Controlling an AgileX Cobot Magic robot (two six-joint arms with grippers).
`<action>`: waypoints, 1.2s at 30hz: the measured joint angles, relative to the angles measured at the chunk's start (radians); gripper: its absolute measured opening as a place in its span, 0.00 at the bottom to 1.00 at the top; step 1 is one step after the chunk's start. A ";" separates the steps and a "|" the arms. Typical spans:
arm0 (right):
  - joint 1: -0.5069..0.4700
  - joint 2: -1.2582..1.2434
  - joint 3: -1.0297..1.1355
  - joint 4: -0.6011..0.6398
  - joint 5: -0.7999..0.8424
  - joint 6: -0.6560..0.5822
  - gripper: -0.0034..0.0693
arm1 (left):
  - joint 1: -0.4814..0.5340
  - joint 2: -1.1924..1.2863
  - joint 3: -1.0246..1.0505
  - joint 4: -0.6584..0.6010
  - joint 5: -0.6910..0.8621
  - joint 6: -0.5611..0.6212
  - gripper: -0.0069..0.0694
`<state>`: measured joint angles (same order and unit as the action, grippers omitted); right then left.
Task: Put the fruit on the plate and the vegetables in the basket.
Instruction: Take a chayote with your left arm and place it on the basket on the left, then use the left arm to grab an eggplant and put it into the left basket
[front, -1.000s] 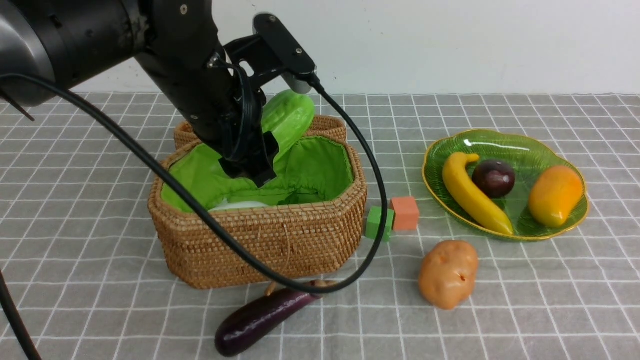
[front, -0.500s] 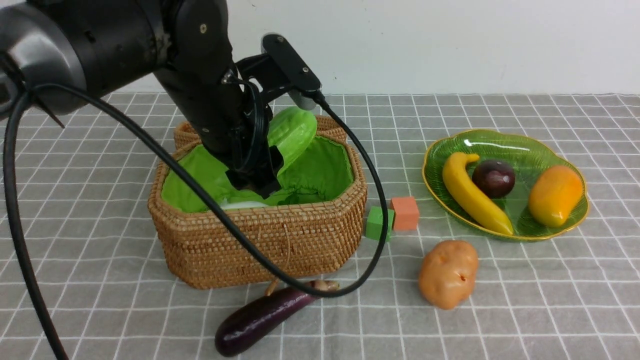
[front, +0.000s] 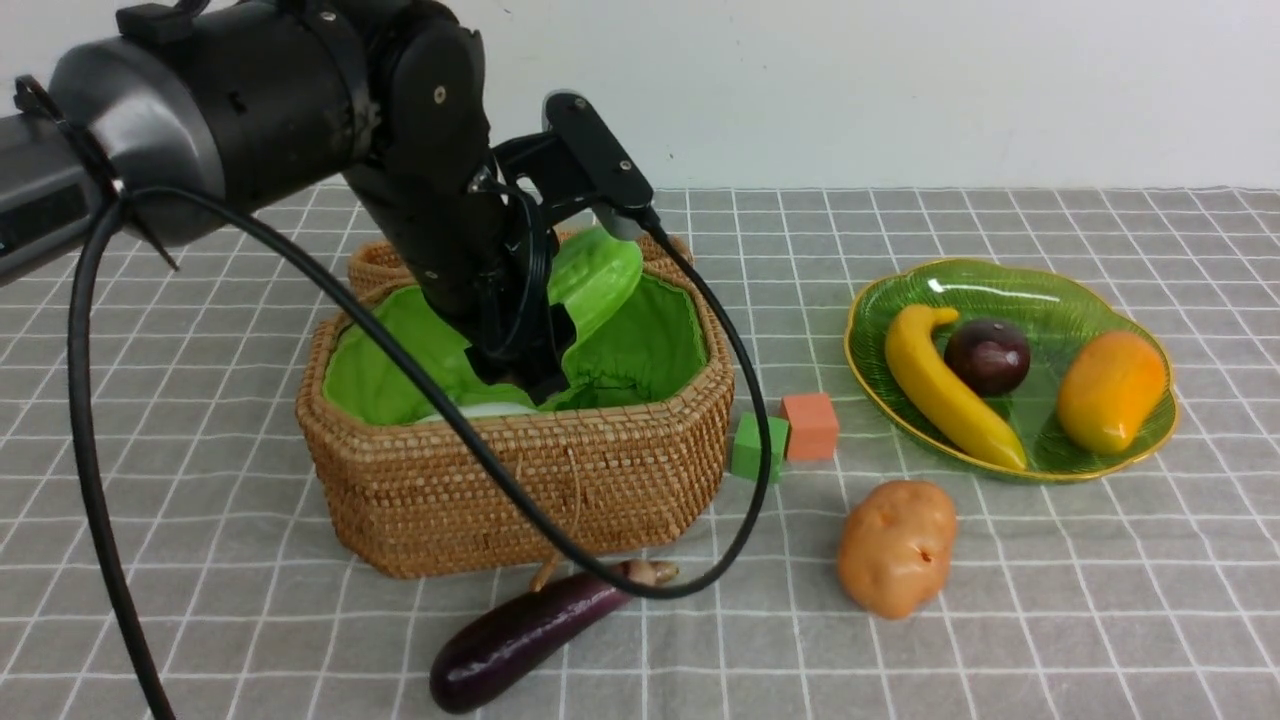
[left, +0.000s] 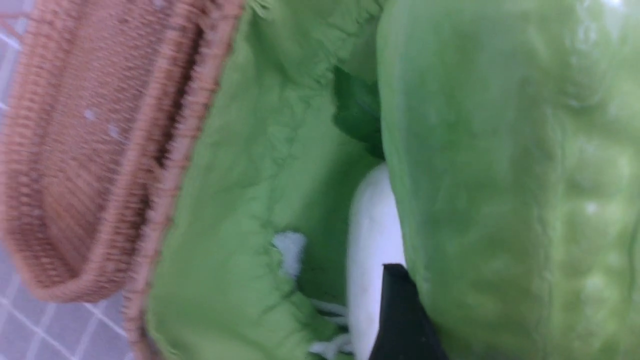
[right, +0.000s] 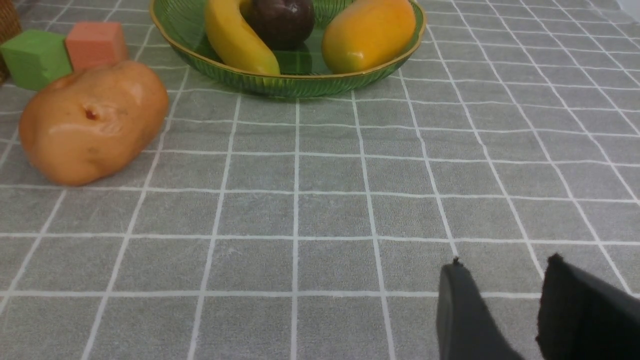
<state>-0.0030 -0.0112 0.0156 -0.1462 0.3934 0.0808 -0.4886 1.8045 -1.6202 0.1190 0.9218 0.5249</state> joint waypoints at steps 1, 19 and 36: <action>0.000 0.000 0.000 0.000 0.000 0.000 0.38 | 0.000 0.009 0.000 0.029 -0.030 -0.009 0.65; 0.000 0.000 0.000 0.000 0.000 0.000 0.38 | 0.000 0.059 0.000 0.059 -0.029 -0.102 0.95; 0.000 0.000 0.000 0.000 0.000 0.000 0.38 | 0.000 -0.215 0.214 -0.292 0.120 0.094 0.83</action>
<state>-0.0030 -0.0112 0.0156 -0.1462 0.3934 0.0808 -0.4886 1.5893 -1.4057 -0.1728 1.0414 0.6188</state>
